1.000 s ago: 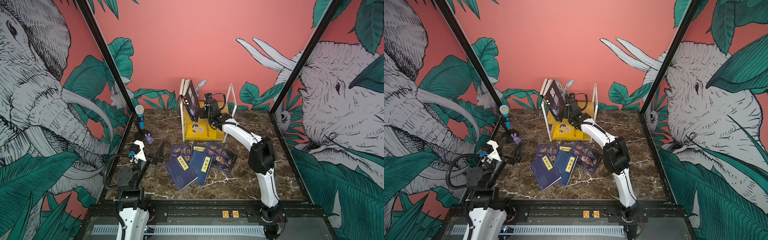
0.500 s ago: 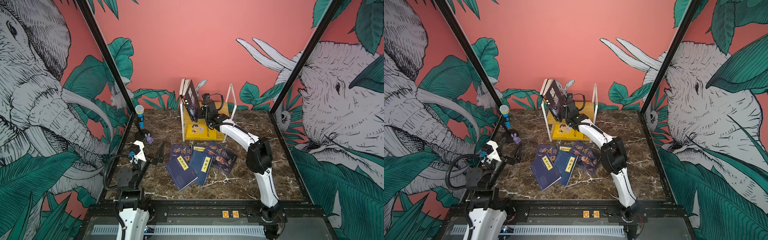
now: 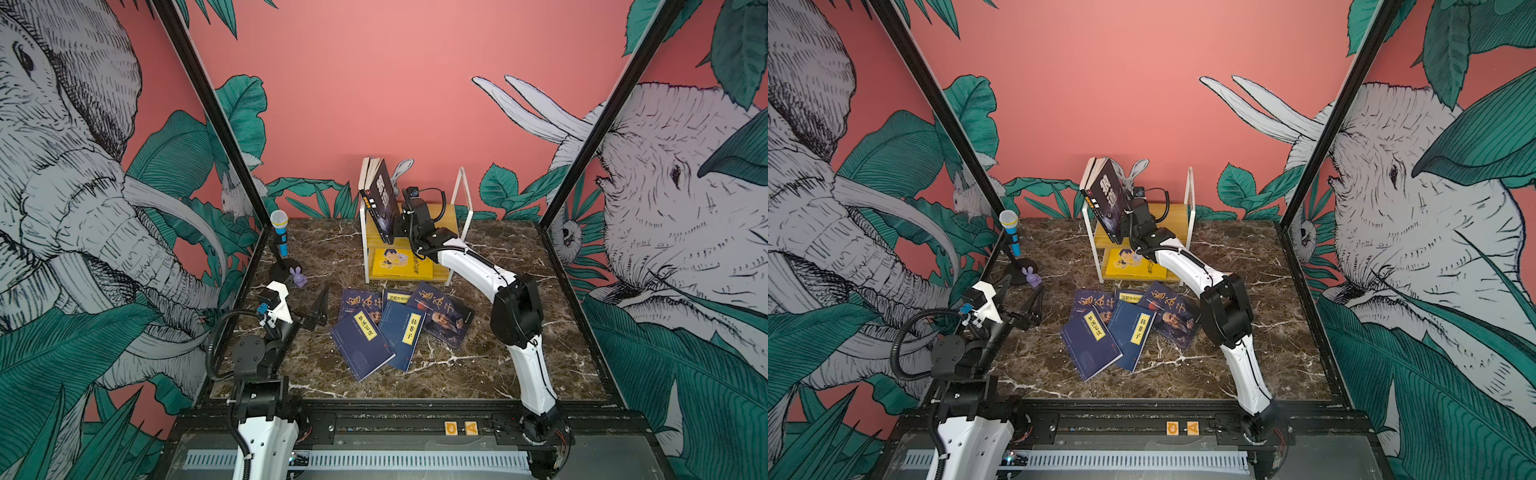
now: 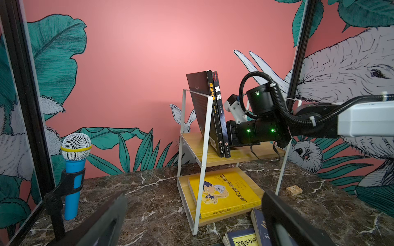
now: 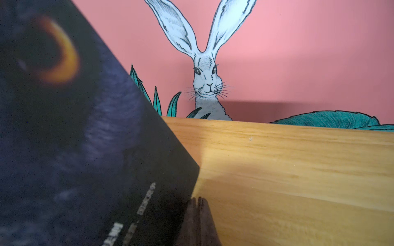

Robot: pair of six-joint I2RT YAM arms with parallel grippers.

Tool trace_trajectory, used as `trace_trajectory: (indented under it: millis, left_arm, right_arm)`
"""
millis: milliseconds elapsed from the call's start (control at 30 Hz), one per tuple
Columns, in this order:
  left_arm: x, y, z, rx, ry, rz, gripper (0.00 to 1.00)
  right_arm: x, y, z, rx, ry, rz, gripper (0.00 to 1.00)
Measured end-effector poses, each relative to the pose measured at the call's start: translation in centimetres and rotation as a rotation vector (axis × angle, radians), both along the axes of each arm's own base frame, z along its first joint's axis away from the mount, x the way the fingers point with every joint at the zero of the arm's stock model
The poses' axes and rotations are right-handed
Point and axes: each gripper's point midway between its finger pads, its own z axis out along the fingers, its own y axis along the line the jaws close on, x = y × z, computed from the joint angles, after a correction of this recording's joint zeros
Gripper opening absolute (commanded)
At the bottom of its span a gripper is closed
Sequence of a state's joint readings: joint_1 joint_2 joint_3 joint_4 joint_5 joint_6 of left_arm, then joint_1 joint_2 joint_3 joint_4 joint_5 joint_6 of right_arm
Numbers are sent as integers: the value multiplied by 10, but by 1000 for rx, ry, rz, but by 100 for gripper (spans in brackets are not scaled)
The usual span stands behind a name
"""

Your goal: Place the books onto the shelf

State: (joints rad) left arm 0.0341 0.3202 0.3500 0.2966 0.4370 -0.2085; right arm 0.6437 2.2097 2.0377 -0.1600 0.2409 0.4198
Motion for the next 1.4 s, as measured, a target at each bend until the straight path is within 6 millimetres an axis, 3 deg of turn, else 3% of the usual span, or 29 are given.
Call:
trace_trajectory:
  millis: [400, 667, 767, 967, 1100, 1233, 1400]
  left_arm:
    - [0, 0, 0, 0, 0, 0, 99]
    - [0, 0, 0, 0, 0, 0, 100]
    - [0, 0, -1, -1, 4, 1, 100]
    - [3, 1, -6, -3, 28, 7, 99]
    - [10, 2, -21, -8, 103, 14, 99]
    - [25, 3, -34, -23, 228, 18, 99]
    - [42, -1, -46, -58, 398, -10, 99]
  right_arm:
    - [0, -2, 1, -23, -12, -4, 0]
    - [-16, -16, 8, -73, -17, -4, 0]
    - [-31, -27, 14, -81, -14, -3, 0]
    - [-71, -46, 50, -68, -52, 7, 0]
    - [-103, -48, 66, -67, -76, 42, 9]
    - [-138, -44, 65, -81, -71, 98, 16]
    - [-184, -39, 48, -97, -42, 183, 25]
